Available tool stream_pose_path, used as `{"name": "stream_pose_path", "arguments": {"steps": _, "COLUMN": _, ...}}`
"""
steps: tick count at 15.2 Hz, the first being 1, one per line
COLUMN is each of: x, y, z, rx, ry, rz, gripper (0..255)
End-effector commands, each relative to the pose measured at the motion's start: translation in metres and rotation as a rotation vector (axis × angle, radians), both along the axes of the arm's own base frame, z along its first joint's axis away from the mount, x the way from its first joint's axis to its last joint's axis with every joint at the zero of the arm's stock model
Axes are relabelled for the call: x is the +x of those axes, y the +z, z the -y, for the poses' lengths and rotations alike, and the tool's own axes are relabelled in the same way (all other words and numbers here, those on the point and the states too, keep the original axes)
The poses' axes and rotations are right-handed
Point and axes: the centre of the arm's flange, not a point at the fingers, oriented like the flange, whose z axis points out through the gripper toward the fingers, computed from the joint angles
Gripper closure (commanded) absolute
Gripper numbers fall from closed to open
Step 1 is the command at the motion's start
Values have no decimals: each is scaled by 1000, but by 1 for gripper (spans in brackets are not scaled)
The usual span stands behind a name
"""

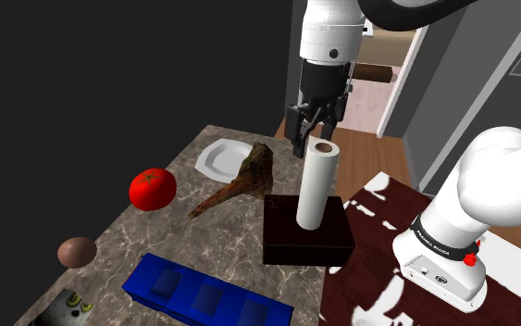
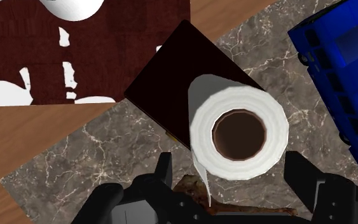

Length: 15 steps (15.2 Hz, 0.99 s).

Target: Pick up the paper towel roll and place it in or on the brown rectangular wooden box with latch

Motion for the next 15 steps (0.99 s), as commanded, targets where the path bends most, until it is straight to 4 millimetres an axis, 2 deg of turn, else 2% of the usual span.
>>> {"name": "stream_pose_path", "arguments": {"steps": 1, "x": 0, "y": 0, "z": 0, "rx": 0, "ry": 0, "rz": 0, "gripper": 0}}
{"name": "stream_pose_path", "arguments": {"steps": 4, "x": 0, "y": 0, "z": 0, "rx": 0, "ry": 0, "rz": 0, "gripper": 0}}
{"name": "stream_pose_path", "arguments": {"steps": 8, "x": 4, "y": 50, "z": 4, "rx": 0, "ry": 0, "rz": 0, "gripper": 0}}
{"name": "stream_pose_path", "arguments": {"steps": 15, "x": 4, "y": 50, "z": 4, "rx": 0, "ry": 0, "rz": 0, "gripper": 0}}
